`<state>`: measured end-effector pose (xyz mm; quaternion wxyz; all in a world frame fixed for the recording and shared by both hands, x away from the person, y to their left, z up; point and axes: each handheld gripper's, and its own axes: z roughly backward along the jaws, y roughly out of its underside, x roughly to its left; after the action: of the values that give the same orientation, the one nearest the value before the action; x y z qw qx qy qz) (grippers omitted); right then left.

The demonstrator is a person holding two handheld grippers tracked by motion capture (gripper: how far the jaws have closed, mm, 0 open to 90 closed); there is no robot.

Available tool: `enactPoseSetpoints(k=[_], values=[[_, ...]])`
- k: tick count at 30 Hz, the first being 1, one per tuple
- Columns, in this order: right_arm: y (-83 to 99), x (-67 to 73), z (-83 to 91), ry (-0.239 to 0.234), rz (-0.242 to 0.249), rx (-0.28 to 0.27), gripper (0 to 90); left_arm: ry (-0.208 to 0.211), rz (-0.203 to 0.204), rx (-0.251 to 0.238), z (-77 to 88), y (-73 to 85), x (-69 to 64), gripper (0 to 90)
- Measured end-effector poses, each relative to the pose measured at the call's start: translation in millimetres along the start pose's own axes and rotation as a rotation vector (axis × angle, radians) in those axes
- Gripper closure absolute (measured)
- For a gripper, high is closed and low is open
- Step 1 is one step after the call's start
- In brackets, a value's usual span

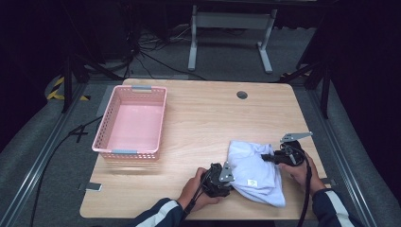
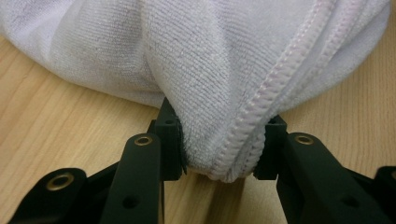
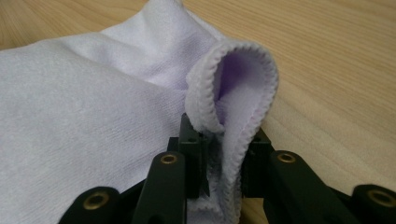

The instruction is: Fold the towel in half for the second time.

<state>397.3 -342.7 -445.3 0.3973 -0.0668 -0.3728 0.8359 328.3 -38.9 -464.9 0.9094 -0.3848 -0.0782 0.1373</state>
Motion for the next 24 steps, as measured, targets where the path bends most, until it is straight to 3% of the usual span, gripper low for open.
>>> enactPoseSetpoints(k=[7,11,24], values=[[-16.2,8.6,2.0,0.014,0.019,-0.056,76.2,-0.023,0.002,-0.01,21.3,2.6,11.8,63.6],[-32.8,17.2,-3.4,0.016,0.046,-0.069,76.2,-0.06,-0.009,-0.019,42.9,4.1,21.0,63.7],[-102.7,45.9,-33.5,0.008,0.126,-0.127,76.1,-0.186,0.062,-0.077,92.9,23.0,52.9,63.9]])
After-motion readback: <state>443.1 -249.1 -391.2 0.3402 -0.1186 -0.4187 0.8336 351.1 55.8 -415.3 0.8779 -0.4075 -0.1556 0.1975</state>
